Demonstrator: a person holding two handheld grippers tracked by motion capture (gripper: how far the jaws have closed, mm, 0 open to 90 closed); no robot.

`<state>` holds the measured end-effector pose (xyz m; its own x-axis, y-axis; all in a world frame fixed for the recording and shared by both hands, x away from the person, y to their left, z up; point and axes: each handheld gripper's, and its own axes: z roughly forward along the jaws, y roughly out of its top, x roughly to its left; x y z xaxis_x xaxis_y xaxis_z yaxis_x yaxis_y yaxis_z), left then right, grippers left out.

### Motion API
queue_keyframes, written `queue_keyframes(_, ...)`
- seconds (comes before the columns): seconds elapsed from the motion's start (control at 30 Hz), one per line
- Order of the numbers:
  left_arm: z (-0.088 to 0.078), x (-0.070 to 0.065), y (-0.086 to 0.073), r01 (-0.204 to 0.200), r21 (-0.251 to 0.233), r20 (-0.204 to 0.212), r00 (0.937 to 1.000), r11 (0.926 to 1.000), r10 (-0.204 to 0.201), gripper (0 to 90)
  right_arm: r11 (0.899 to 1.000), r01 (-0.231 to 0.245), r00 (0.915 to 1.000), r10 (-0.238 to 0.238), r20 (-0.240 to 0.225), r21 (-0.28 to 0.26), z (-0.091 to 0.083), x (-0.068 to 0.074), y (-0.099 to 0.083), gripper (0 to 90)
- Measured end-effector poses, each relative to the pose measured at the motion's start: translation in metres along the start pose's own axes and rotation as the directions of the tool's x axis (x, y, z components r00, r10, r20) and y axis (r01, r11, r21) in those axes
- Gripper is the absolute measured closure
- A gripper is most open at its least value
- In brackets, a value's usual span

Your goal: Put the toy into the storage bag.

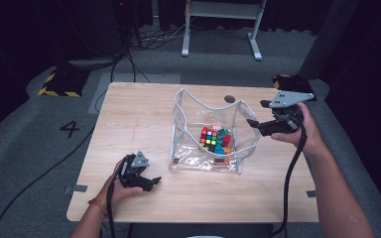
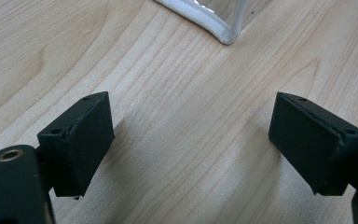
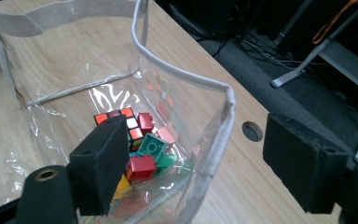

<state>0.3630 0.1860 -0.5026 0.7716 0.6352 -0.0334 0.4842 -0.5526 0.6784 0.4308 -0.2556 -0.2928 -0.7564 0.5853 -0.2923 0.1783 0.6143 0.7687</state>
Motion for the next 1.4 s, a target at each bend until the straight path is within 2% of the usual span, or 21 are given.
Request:
queue_keyframes(0.3,0.0,0.0,0.0,0.0,0.0,0.0,1.0,1.0,0.0,14.0,0.999,-0.022,0.9995,0.022,0.024,-0.028,-0.016,-0.001,-0.01,20.8)
queue_keyframes(0.43,0.0,0.0,0.0,0.0,0.0,0.0,1.0,1.0,0.0,14.1,0.998,-0.044,0.998,0.046,0.043,-0.054,-0.025,-0.001,-0.019,20.5)
queue_keyframes(0.8,0.0,0.0,0.0,0.0,0.0,0.0,1.0,1.0,0.0,14.0,0.99,-0.101,0.9933,0.106,0.045,-0.099,-0.042,0.002,-0.044,20.5)
queue_keyframes(0.87,0.0,0.0,0.0,0.0,0.0,0.0,1.0,1.0,0.0,14.0,0.991,-0.093,0.9942,0.098,0.046,-0.097,-0.043,0.002,-0.048,20.5)
queue_keyframes(0.9,0.0,0.0,0.0,0.001,0.0,0.0,1.0,1.0,-0.001,14.0,0.989,-0.117,0.9917,0.121,0.041,-0.094,-0.044,0.004,-0.05,20.5)
queue_keyframes(1.13,0.0,0.0,0.0,0.001,0.0,0.0,1.0,1.0,-0.001,14.0,0.99,-0.115,0.9923,0.119,0.035,-0.081,-0.041,0.009,-0.063,20.5)
queue_keyframes(1.4,0.0,0.0,0.0,0.001,0.0,0.0,1.0,1.0,-0.001,14.1,0.993,-0.111,0.9935,0.112,0.023,-0.036,-0.032,0.02,-0.081,20.5)
